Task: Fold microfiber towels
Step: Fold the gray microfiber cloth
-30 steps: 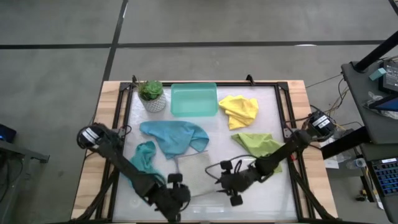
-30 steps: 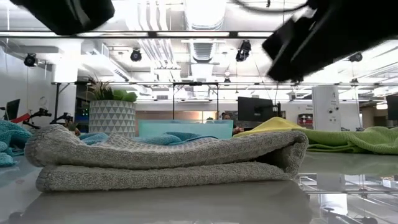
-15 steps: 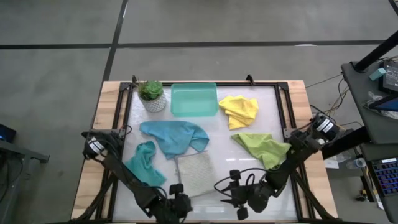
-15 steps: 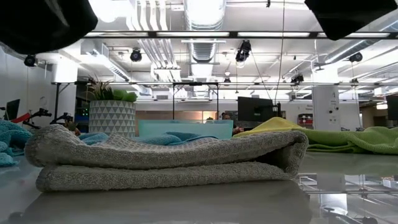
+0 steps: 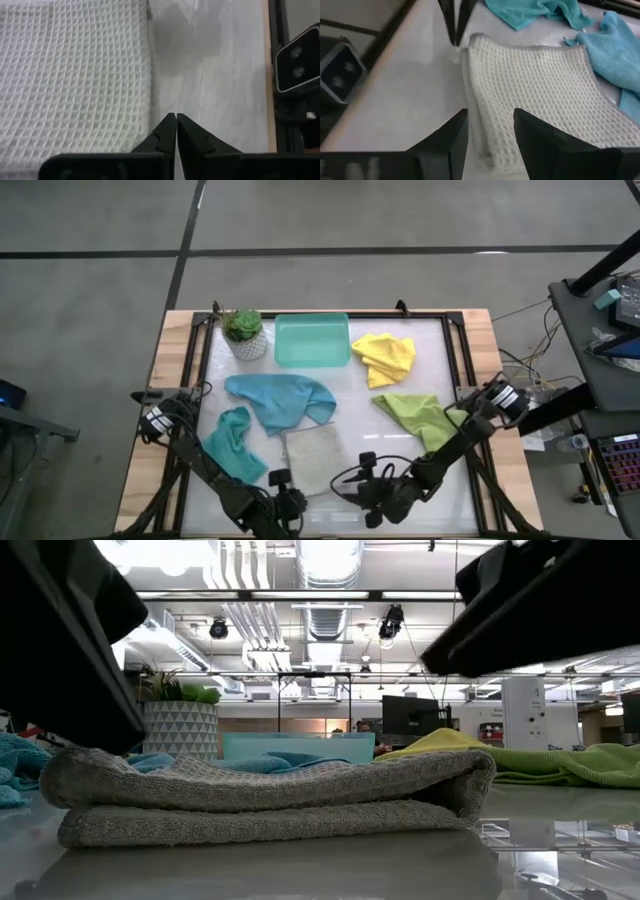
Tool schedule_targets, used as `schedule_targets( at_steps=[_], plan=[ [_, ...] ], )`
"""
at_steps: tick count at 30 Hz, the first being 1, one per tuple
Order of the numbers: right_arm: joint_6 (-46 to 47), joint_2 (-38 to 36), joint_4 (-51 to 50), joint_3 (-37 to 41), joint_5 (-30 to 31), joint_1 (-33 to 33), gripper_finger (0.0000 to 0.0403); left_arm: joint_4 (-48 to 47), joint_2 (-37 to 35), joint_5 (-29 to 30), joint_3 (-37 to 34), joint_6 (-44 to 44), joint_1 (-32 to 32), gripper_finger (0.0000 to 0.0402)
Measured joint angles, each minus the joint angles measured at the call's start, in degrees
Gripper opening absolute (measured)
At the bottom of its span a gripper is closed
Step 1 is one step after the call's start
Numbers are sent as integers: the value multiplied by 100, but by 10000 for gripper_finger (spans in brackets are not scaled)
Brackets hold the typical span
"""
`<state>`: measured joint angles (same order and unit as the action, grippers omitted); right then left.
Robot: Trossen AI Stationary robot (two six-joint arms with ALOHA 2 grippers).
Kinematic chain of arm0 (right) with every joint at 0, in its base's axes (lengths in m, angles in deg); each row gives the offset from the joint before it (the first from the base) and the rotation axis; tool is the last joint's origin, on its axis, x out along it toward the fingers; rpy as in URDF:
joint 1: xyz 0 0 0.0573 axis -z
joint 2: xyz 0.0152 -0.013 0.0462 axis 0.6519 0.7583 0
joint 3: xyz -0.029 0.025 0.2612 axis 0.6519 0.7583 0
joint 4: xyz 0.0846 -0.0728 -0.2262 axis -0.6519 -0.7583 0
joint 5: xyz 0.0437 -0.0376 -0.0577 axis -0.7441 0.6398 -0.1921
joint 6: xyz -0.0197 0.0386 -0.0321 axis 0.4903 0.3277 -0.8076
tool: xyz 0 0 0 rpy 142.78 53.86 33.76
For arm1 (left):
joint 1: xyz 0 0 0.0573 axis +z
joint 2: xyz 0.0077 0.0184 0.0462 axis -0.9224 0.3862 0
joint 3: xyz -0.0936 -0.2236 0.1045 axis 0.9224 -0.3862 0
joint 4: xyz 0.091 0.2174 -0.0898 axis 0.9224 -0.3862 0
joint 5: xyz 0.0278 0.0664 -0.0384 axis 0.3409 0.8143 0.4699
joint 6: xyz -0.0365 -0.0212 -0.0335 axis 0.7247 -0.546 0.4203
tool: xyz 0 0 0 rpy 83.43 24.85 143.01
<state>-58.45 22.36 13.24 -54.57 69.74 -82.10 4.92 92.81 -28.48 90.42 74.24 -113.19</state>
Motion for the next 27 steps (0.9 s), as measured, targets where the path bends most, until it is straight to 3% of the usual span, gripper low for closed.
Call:
schedule_targets(
  at_steps=[18, 27],
  plan=[
    [-35, 412, -47, 39, -17, 232, 143, 510, 0, 11, -441, -43, 4, 0],
    [-48, 410, -83, 18, -61, 259, 23, 484, -1, 33, -496, -20, 15, 0]
  ],
)
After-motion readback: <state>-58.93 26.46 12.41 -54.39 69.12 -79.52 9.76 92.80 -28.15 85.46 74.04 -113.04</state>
